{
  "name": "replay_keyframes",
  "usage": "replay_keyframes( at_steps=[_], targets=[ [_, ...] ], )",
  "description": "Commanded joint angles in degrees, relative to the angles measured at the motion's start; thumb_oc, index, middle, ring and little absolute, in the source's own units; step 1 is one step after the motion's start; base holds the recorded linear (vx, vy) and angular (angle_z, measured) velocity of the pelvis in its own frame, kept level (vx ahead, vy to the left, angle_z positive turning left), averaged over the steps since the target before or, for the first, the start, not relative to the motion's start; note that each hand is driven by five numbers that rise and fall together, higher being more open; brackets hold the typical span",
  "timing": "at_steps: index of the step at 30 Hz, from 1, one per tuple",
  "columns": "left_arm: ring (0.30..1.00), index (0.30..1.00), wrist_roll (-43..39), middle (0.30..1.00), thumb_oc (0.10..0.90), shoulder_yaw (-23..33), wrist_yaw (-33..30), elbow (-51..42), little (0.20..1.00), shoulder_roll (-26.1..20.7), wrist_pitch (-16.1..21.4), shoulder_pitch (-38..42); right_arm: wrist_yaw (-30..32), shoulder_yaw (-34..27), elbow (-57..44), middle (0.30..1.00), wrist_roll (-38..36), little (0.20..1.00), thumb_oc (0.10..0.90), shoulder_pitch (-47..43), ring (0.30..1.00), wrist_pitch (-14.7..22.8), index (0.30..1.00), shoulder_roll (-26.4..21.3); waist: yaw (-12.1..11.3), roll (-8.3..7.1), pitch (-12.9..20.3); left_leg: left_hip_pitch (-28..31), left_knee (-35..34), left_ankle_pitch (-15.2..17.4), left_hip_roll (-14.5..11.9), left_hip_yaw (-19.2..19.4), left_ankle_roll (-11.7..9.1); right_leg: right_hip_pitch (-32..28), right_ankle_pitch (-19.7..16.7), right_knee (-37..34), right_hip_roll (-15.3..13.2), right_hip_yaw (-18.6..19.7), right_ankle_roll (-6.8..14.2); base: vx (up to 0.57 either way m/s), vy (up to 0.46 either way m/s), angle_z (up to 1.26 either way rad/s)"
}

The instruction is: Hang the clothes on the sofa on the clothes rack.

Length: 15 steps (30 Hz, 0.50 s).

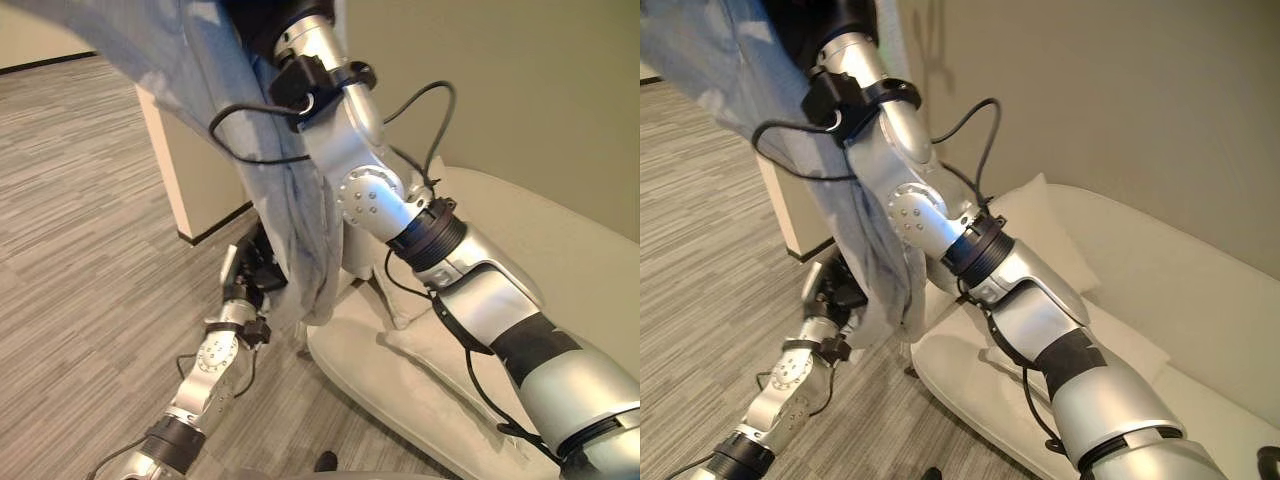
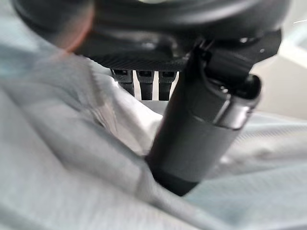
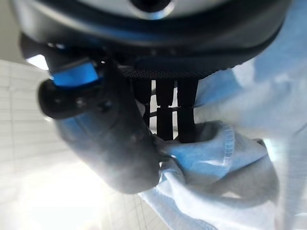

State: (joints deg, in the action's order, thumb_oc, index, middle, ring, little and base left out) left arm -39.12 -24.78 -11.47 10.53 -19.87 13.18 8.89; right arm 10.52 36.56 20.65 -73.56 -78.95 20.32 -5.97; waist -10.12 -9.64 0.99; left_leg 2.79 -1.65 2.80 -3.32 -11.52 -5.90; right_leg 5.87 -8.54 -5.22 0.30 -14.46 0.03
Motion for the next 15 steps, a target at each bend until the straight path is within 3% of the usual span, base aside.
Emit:
replay_keyframes(
  at_steps=[1,2,3,6,15],
  targets=[
    [0.9,0.9,-3.4,0.9,0.8,-0.8,0.0,5.8,0.9,5.1,4.5,13.7,-1.5,-5.2,-5.5,0.3,-0.3,0.3,0.4,-8.1,0.3,8.3,0.3,0.6,1.5,1.94,5.8,0.2,-3.4,-1.8,-1.6,-1.5,-0.3,-7.5,5.6,0.2,-3.8,4.2,5.1,0.0,0.001,-0.11],
    [0.484,0.484,-3.5,0.484,0.522,-0.8,0.1,6.0,0.484,5.2,4.6,13.8,-1.4,-5.1,-5.6,0.3,-0.2,0.3,0.4,-8.1,0.3,8.3,0.3,0.5,1.5,1.98,5.8,0.2,-3.4,-1.8,-1.6,-1.5,-0.3,-7.5,5.6,0.2,-3.8,4.2,5.1,-0.01,-0.003,-0.22],
    [0.3,0.3,-4.4,0.3,0.4,-0.4,-0.6,6.3,0.3,5.8,4.9,15.1,-1.2,-5.6,-6.8,0.3,0.1,0.3,0.4,-7.1,0.3,8.6,0.3,0.7,2.0,2.14,5.8,0.2,-3.4,-1.8,-1.6,-1.3,-0.2,-7.4,5.6,0.2,-3.8,4.4,5.1,-0.01,-0.003,-0.22],
    [0.3,0.3,-6.0,0.3,0.4,2.0,-2.9,5.4,0.3,7.2,6.4,17.6,-1.5,-6.1,-11.2,0.3,1.2,0.3,0.4,-3.1,0.3,9.2,0.3,-0.5,2.8,2.53,5.6,0.2,-3.4,-1.6,-1.5,-0.9,-0.2,-7.2,5.5,0.2,-3.8,5.0,5.1,0.0,-0.001,-0.08],
    [0.3,0.3,-3.5,0.3,0.4,14.1,-6.1,-7.1,0.3,6.0,10.0,10.3,-7.1,-8.0,-21.3,0.3,0.2,0.3,0.4,8.8,0.3,7.7,0.3,-10.4,2.5,2.47,4.8,0.5,-3.4,-1.2,-1.7,-0.6,0.1,-7.1,5.7,0.2,-3.7,5.3,4.9,0.01,-0.007,-0.06]
  ],
)
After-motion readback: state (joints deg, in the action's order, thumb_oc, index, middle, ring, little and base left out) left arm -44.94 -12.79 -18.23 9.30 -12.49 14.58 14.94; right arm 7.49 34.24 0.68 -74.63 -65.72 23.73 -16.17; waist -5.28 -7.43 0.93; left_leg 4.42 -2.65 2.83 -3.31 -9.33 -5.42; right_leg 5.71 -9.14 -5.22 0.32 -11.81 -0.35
